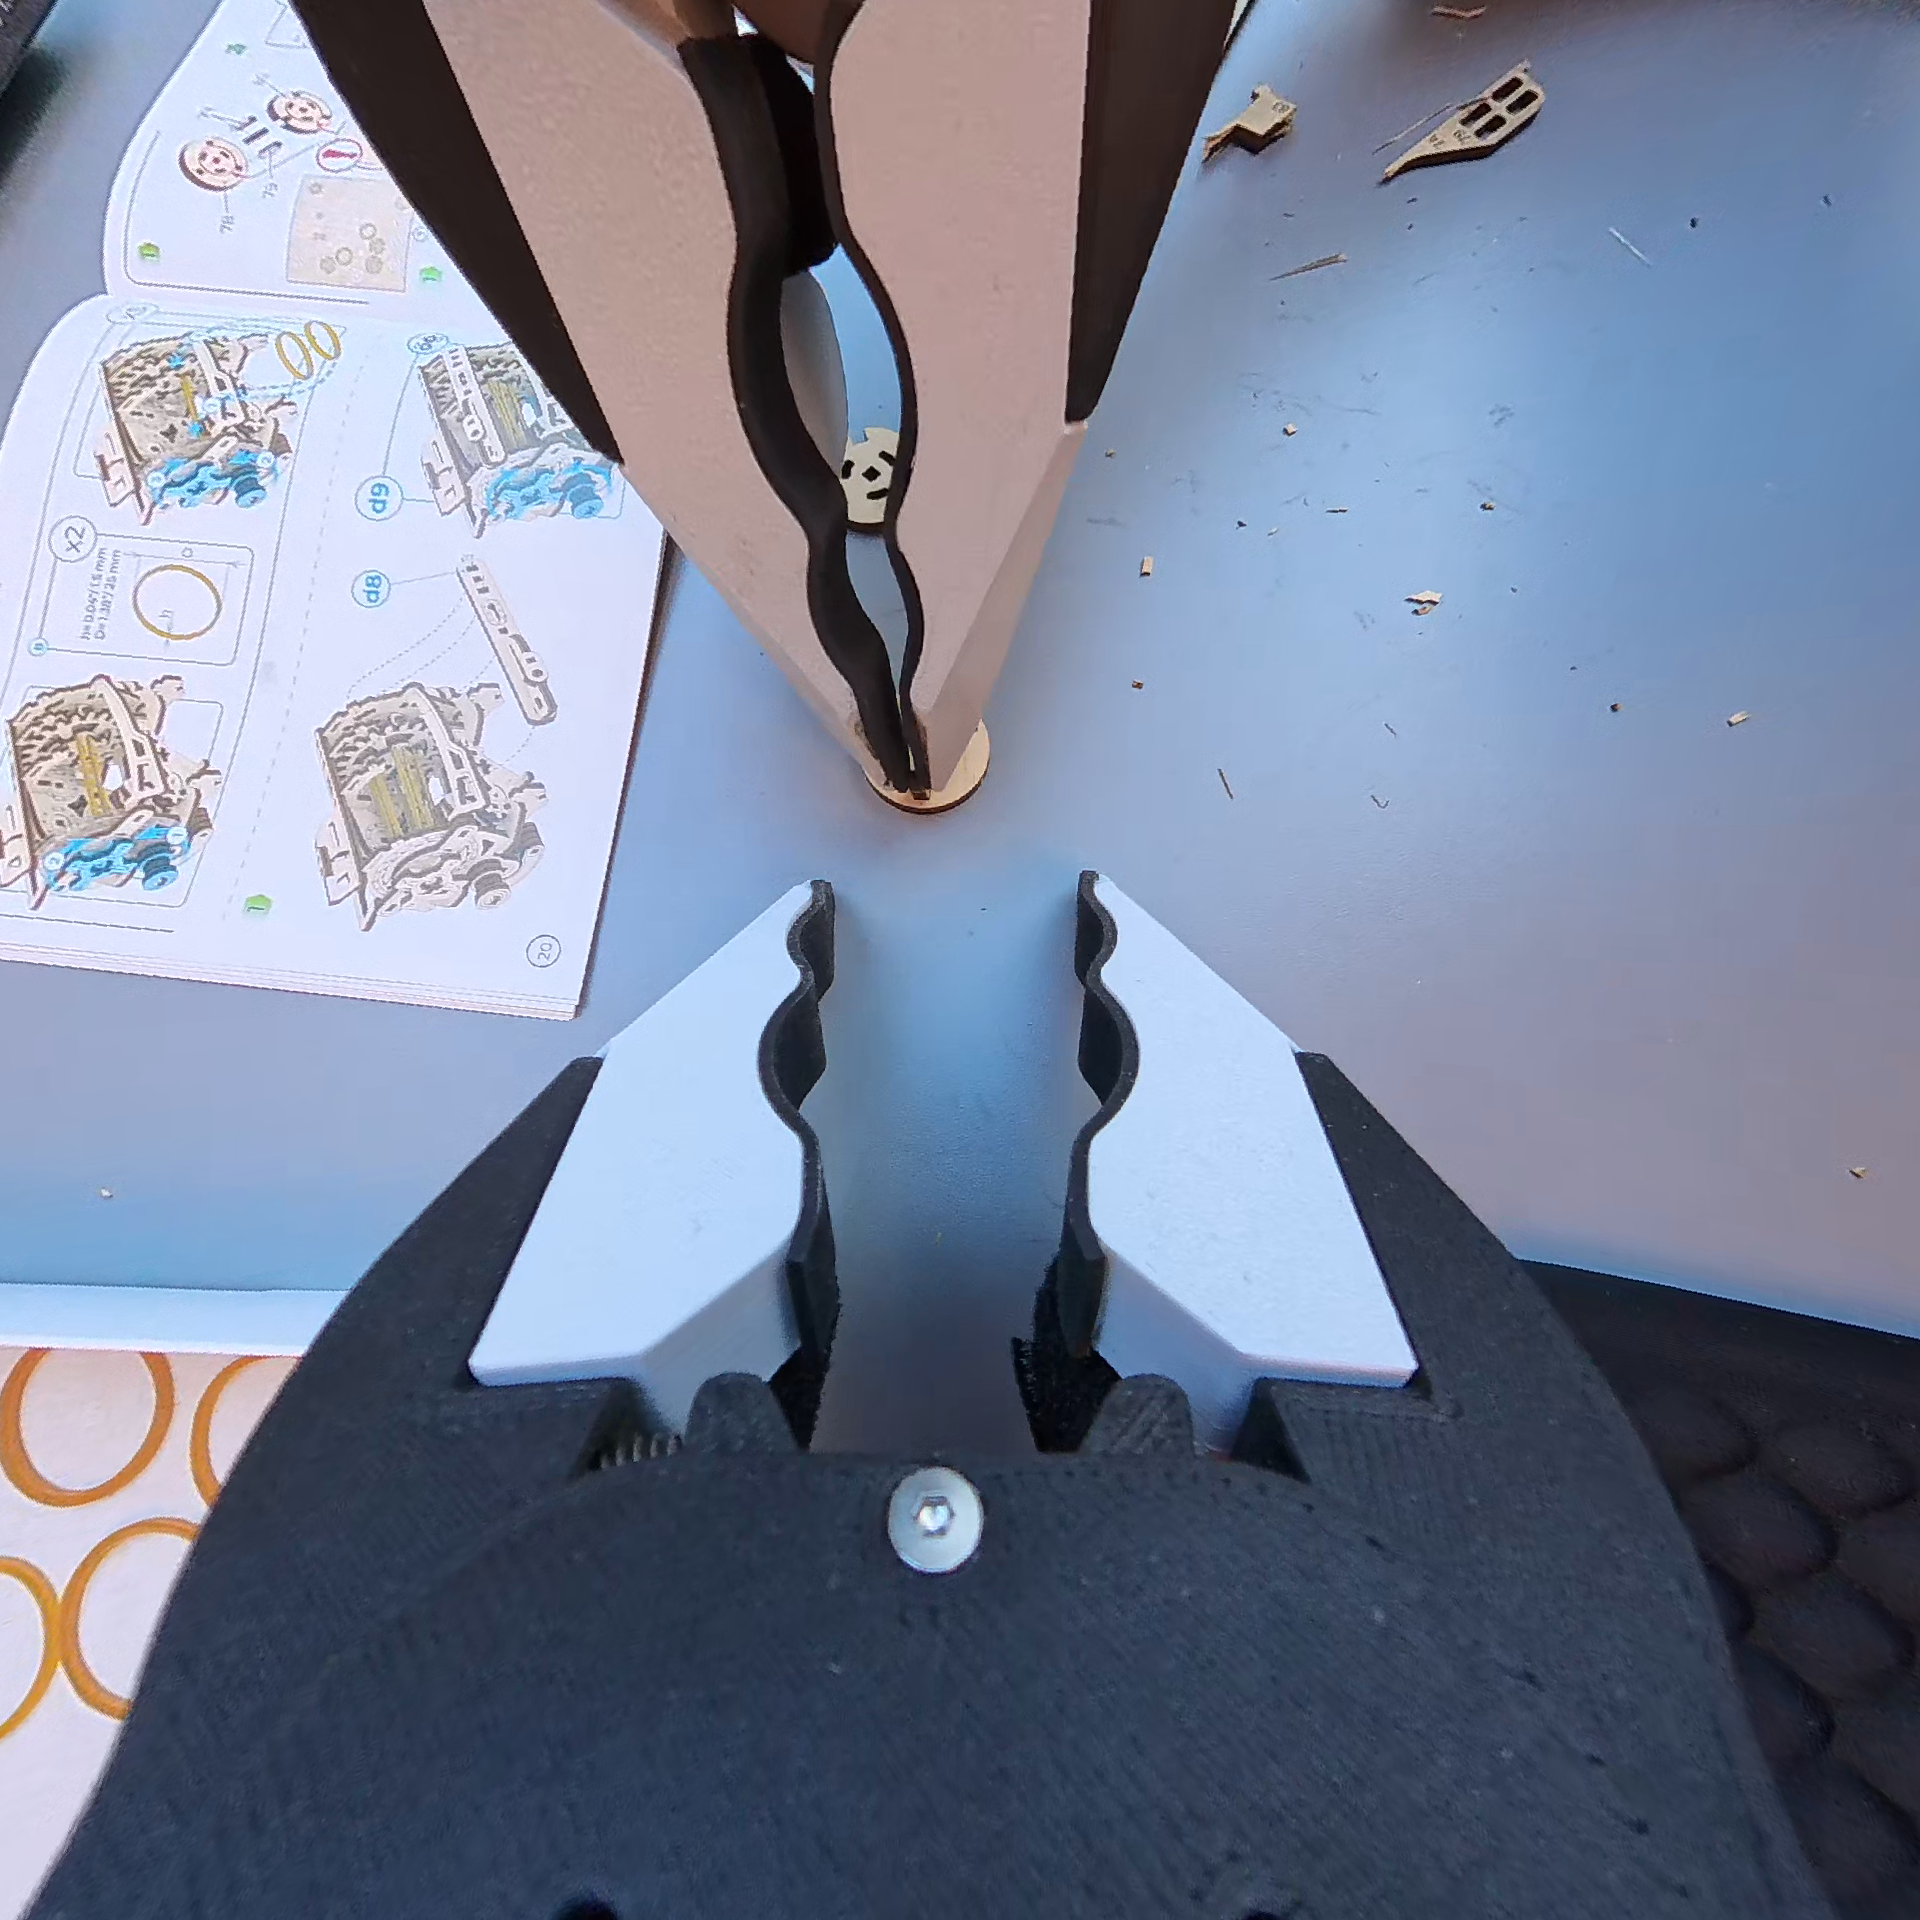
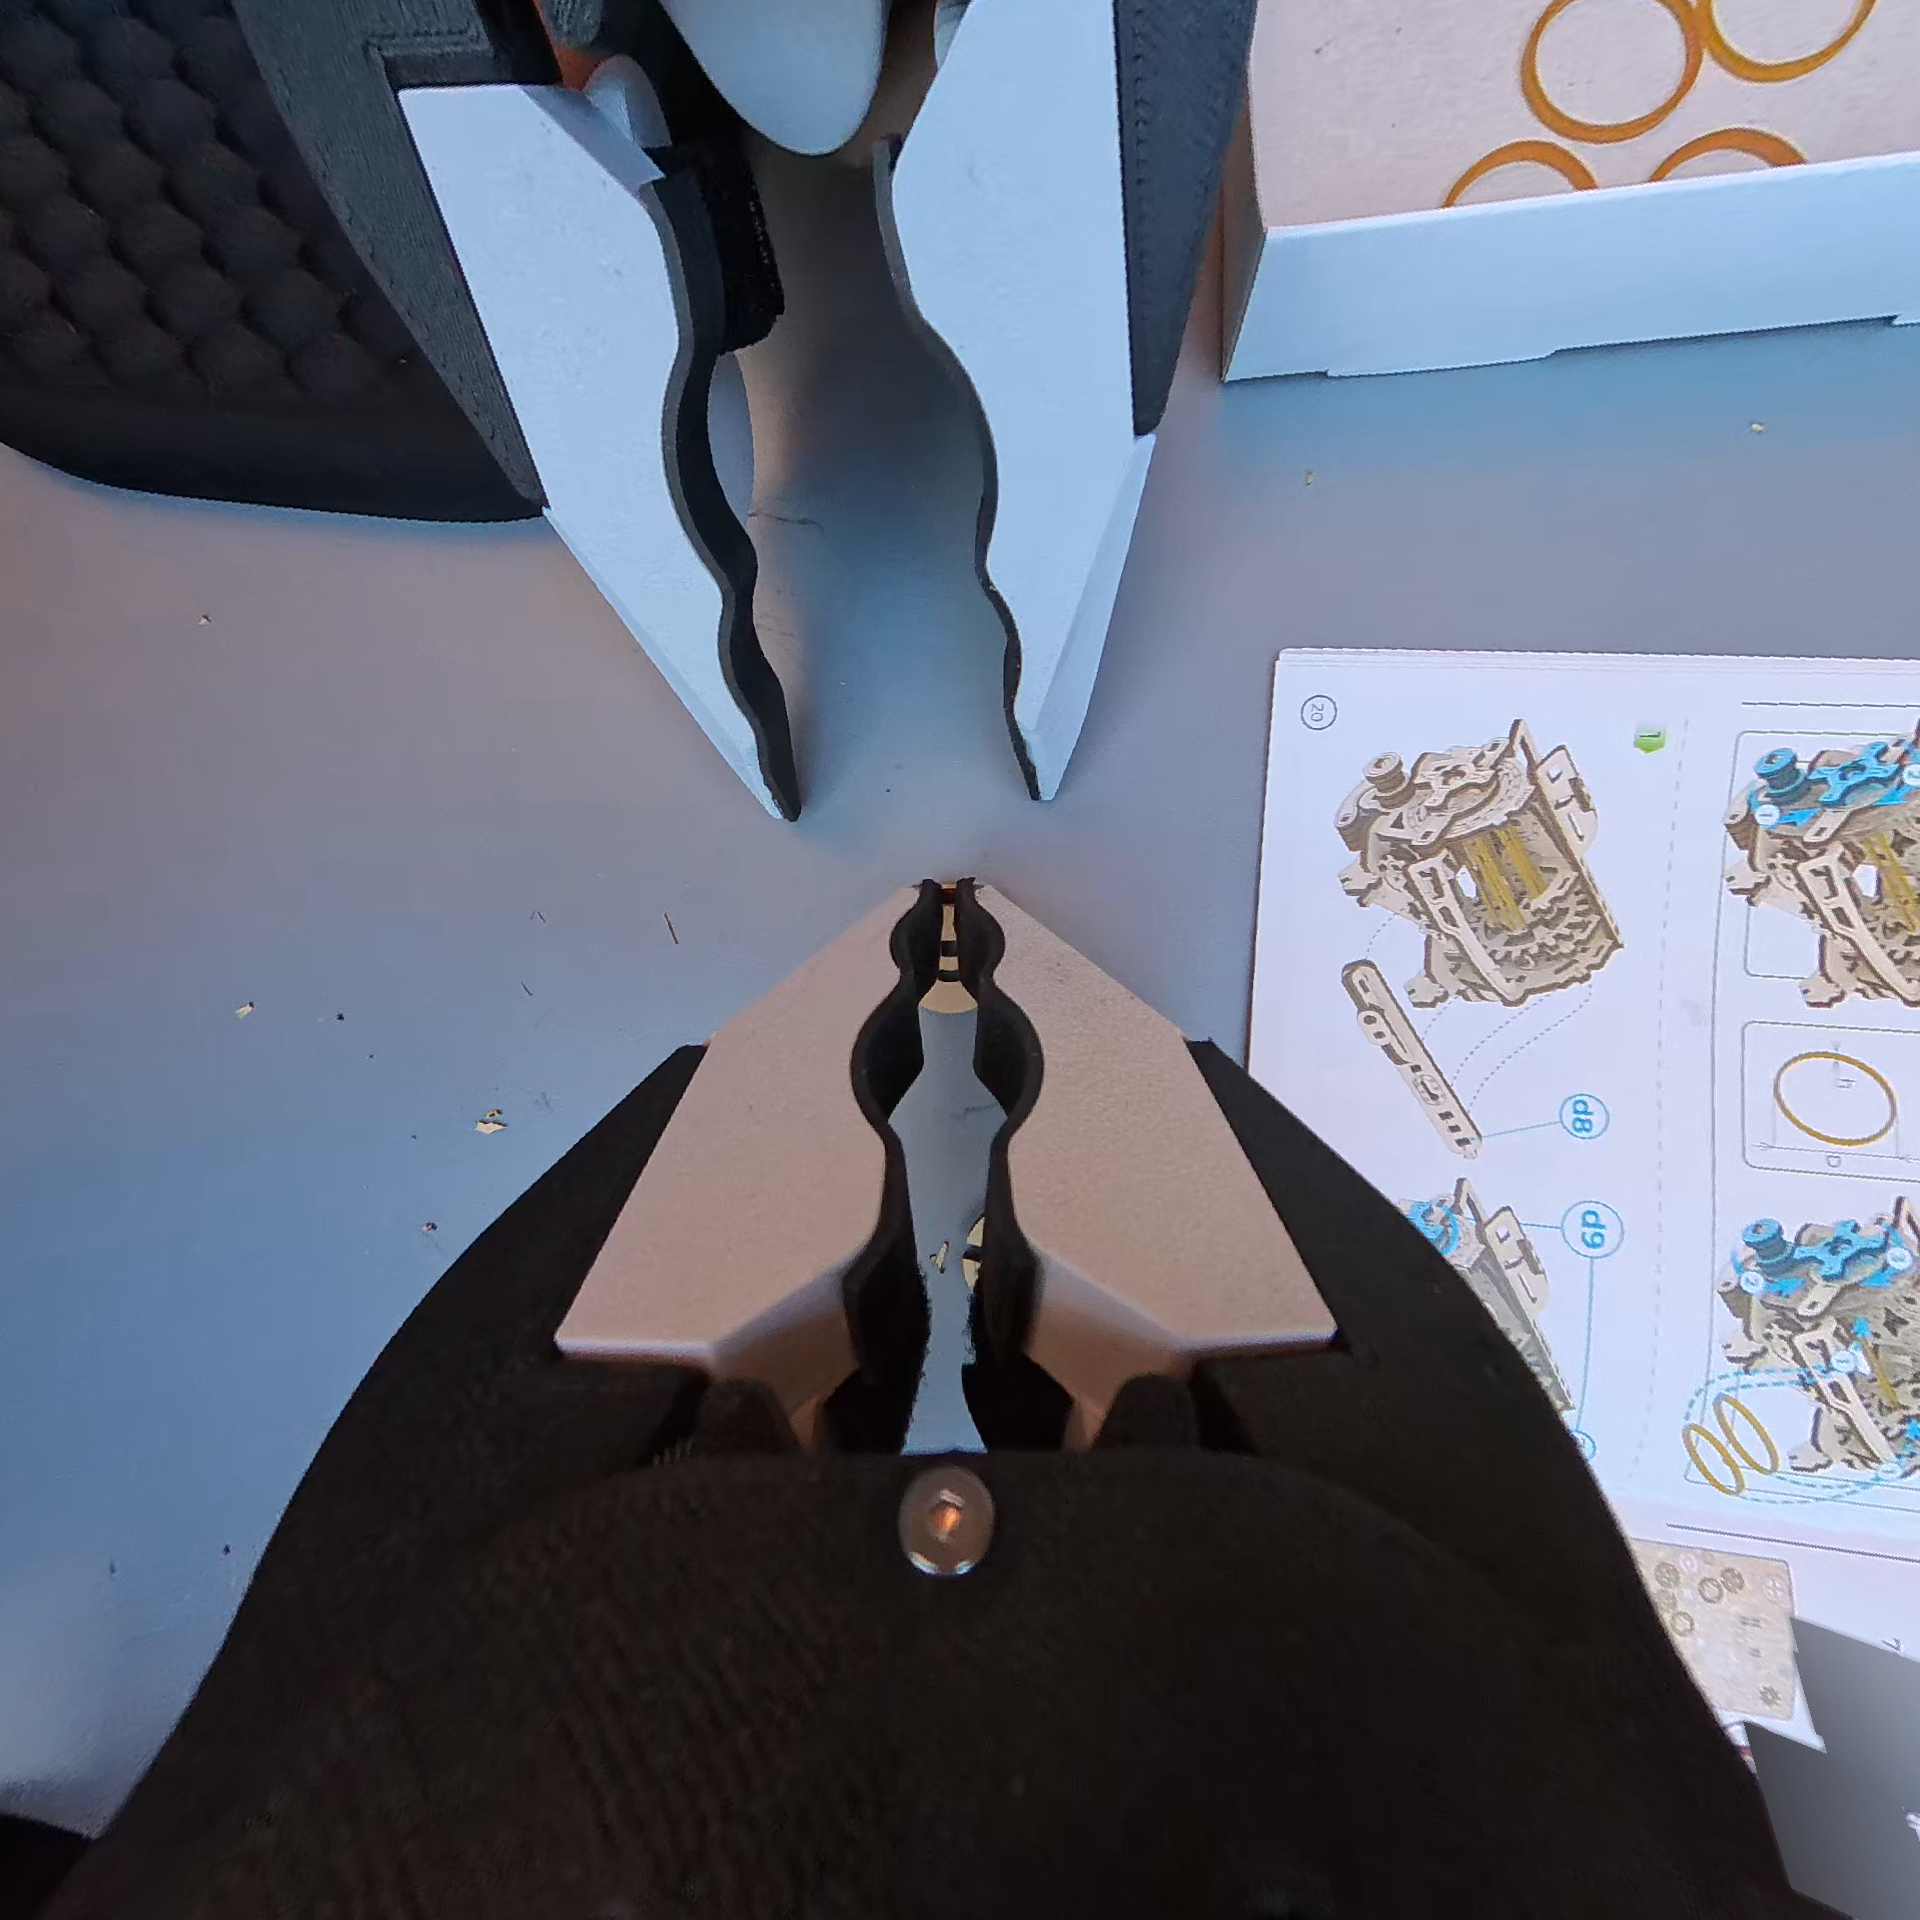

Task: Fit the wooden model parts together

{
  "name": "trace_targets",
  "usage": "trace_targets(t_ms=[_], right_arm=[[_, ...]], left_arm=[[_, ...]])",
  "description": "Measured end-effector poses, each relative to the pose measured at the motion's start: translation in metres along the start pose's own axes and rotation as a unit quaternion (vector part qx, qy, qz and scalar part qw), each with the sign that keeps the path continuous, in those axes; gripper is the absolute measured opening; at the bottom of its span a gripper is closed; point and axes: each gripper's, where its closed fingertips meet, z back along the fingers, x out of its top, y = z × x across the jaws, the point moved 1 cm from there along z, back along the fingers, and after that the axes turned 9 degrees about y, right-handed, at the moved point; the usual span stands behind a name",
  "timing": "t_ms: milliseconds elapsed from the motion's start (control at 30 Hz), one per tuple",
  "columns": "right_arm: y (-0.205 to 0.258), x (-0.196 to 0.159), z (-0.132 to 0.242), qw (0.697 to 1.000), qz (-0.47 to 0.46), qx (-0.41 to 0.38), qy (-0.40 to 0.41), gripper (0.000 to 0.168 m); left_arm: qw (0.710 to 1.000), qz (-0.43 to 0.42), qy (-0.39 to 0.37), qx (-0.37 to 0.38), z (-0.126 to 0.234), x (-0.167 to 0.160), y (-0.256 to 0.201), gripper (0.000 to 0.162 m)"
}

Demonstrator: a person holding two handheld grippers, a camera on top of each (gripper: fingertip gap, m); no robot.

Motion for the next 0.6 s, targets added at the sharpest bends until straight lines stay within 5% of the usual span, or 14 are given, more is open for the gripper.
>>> trace_targets(t_ms=[600], right_arm=[[0.0016,-0.0004,-0.0005,0.996,0.018,-0.083,0.003,0.001]], left_arm=[[1.000,-0.002,0.002,0.001,0.0001,-0.0002,-0.0006,0.046]])
